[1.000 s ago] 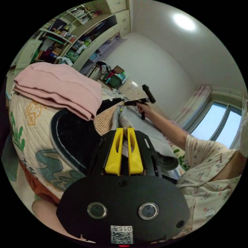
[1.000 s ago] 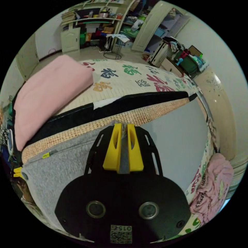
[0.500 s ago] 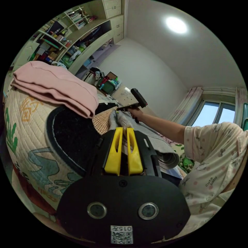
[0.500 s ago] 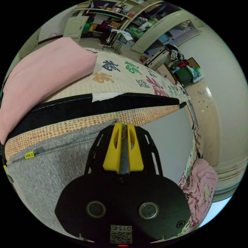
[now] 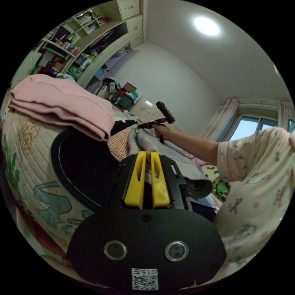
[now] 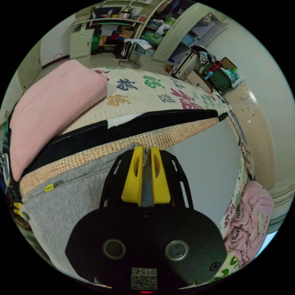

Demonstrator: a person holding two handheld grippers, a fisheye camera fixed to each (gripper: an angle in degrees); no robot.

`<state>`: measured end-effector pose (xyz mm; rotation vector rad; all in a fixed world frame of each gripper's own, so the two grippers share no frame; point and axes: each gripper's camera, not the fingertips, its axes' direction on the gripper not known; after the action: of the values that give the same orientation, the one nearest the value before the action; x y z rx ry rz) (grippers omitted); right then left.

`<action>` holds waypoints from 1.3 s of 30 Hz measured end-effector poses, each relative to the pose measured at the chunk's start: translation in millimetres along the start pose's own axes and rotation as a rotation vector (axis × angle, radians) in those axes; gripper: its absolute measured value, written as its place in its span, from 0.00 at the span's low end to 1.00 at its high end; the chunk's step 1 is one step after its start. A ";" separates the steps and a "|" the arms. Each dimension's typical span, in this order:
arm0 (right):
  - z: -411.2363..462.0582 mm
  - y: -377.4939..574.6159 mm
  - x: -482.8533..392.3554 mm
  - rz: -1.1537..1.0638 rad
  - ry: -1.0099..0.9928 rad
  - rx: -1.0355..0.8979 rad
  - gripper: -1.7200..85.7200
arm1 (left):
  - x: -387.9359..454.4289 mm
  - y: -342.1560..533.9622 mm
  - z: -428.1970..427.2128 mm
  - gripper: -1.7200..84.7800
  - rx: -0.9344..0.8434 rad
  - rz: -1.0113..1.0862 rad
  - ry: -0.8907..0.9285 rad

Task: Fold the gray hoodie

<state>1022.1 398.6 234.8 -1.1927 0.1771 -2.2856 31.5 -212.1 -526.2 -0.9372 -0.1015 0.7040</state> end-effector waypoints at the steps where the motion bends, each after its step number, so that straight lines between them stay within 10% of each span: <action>1: -13.9 8.7 14.0 0.026 -0.052 0.049 0.09 | 2.9 6.0 4.1 0.03 0.004 -0.001 -0.005; 5: -116.9 104.0 131.9 0.170 -0.380 0.318 0.10 | 35.5 22.7 10.9 0.03 -0.027 0.047 -0.138; 15: -146.0 398.9 337.0 0.619 -0.413 0.362 0.18 | 120.4 -30.9 37.3 0.06 -0.130 0.321 -0.444; 28: -75.8 430.0 430.9 0.673 -1.018 0.355 0.26 | 1.7 -213.7 444.6 0.23 -0.570 0.214 0.012; 39: -48.0 449.9 415.9 0.683 -0.920 0.310 0.20 | -82.3 -194.2 559.8 0.20 -0.709 0.022 0.108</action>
<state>979.2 -204.5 344.6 -1.5681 -0.1068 -1.0079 -142.1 57.4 -21.1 -1.6536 -0.2559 0.6422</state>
